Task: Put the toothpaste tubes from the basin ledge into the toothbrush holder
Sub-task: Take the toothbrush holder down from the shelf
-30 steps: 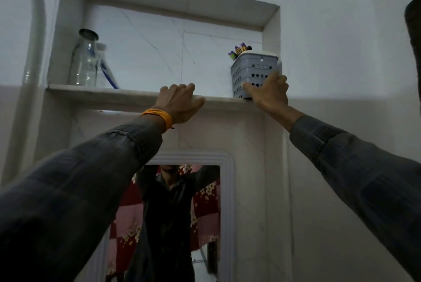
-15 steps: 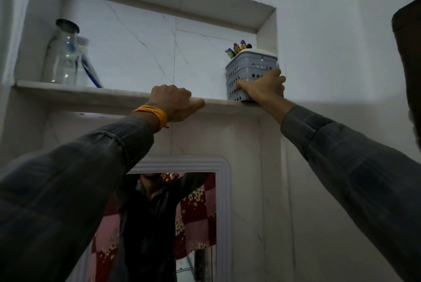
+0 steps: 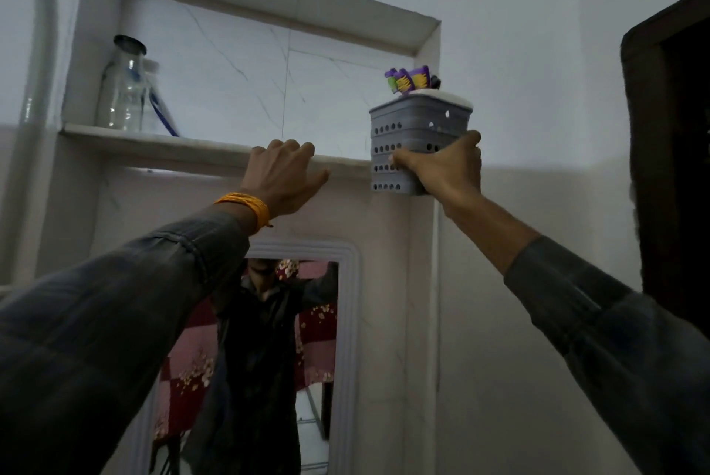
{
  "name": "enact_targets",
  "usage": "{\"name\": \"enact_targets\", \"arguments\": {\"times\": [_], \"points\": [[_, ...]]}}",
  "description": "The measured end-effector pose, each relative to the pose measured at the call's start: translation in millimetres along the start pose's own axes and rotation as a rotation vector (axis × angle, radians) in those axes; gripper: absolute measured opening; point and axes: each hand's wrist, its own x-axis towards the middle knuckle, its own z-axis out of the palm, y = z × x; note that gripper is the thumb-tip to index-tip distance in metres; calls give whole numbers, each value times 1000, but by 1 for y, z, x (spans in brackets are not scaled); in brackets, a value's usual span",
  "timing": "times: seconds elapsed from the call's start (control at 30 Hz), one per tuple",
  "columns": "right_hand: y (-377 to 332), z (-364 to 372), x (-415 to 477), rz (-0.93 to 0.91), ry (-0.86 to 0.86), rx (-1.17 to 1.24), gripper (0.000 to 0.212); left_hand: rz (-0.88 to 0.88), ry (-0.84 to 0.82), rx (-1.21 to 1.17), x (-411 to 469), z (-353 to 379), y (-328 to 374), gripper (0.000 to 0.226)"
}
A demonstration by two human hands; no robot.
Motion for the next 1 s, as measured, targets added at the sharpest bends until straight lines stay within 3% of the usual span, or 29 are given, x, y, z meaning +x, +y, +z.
{"name": "enact_targets", "arguments": {"times": [0.1,0.23,0.47,0.63,1.0], "points": [[39,-6,-50,30,-67,55,102,-27,8,-142,-40,4,19,58],[112,-2,-135,118,-158,107,109,-57,-111,-183,-124,26,37,47],[256,11,-310,301,-255,61,116,-171,-421,-269,-300,91,46,54],[331,26,-414,482,-283,-35,130,-284,-617,-289,-401,129,47,42],[427,67,-519,635,-313,-179,135,-463,-938,-332,-530,191,18,47]]}}
